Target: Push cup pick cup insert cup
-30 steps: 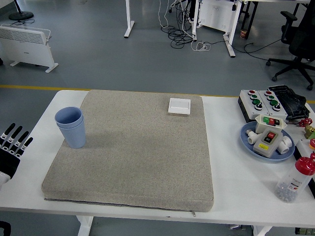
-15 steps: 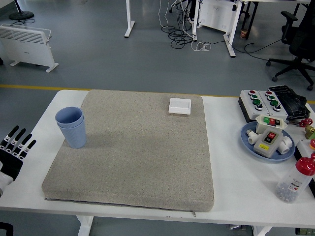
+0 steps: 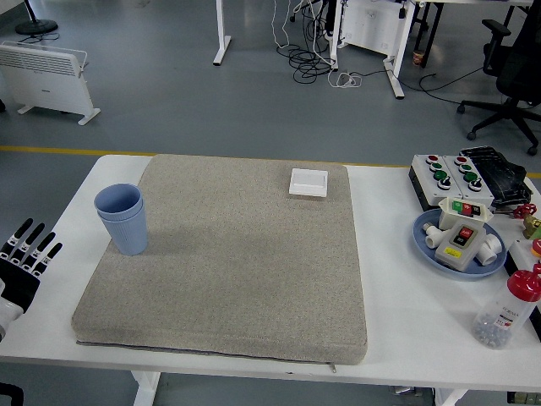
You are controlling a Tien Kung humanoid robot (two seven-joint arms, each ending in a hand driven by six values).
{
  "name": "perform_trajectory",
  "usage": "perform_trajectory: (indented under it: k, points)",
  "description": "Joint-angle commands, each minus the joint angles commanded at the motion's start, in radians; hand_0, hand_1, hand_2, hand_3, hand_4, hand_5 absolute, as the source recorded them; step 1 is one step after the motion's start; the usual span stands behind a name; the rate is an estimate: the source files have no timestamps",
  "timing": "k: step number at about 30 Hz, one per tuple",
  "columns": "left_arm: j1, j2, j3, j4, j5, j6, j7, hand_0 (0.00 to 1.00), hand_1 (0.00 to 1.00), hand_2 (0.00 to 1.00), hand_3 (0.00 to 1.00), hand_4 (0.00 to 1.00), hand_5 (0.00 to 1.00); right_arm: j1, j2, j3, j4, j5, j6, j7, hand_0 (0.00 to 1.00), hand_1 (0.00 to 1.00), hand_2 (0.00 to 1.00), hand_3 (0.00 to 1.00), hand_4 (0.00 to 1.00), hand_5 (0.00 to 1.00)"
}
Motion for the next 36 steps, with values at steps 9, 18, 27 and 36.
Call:
perform_trajectory:
  k: [9,18,27,36]
  points:
    - [0.002,0.000,0.000,0.000,0.001,0.002,0.000,0.785,0.779,0.823,0.749,0.625,0.998,-0.002,0.000,0.000,0.000,-0.001,0.001,0.002,0.748,0.697,0.681,0.583,0.191,0.533]
    - [-0.003,-0.002,0.001,0.004,0.006,0.006,0.002,0.785,0.778,0.824,0.750,0.623,0.998,0.005,0.000,-0.004,0.000,0.010,0.001,0.003,0.748,0.697,0.680,0.583,0.191,0.532]
    - [-0.006,-0.003,-0.002,0.005,0.008,0.008,0.002,0.785,0.778,0.824,0.749,0.625,0.998,0.009,-0.001,-0.004,0.000,0.012,0.001,0.003,0.748,0.697,0.680,0.583,0.190,0.532]
    - [-0.009,-0.004,-0.003,0.006,0.012,0.011,0.003,0.785,0.780,0.825,0.750,0.624,0.998,0.010,-0.002,-0.001,0.000,0.008,0.001,0.002,0.748,0.697,0.680,0.583,0.189,0.532]
